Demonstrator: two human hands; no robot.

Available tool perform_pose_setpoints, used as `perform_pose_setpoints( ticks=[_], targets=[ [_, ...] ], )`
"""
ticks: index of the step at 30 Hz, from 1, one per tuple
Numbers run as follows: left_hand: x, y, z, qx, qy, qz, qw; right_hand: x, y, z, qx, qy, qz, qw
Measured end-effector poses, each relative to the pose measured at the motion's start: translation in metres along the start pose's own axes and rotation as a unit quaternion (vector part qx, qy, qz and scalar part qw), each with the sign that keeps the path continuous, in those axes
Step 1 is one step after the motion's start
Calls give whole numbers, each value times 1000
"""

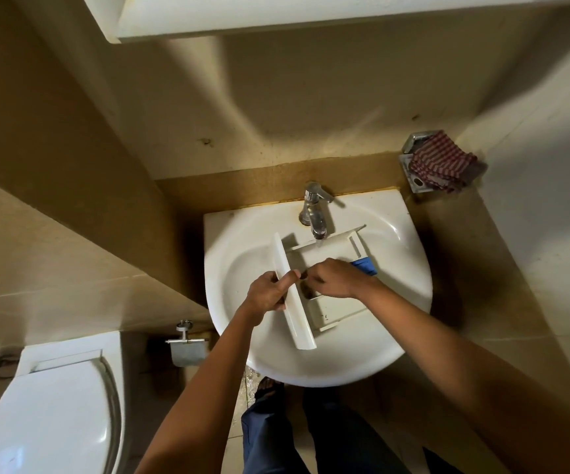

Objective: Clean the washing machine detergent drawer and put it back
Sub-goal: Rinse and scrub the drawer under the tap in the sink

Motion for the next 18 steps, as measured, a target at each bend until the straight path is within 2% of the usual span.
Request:
perform_pose_setpoints(
  ticks=[2,4,7,10,14,18],
  targets=[
    [2,1,2,1,0,-3,1000,21,14,11,25,-10,37,999],
    [4,3,2,7,5,-10,1000,44,24,20,42,-57,105,992],
    [10,5,5,21,12,-29,999,47,16,20,4,-106,145,984],
    [16,6,10,41,13,-52,998,17,-6,8,-19,-96,-3,995],
    [28,16,21,91,-4,-132,987,-8,-20,1,28,-33,-190,981],
    [45,27,39,148,-25,-241,959,7,-17,11,109,-34,-239,964]
  ],
)
Point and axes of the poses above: each hand's wrist, its own z-axis away from the middle knuckle, its own y-axis out of the back of the hand, x = y × z, the point moved 7 cm from there along -z, towards the middle knuckle, and after that the axes turned 8 degrees about y, right-handed, at the moved point
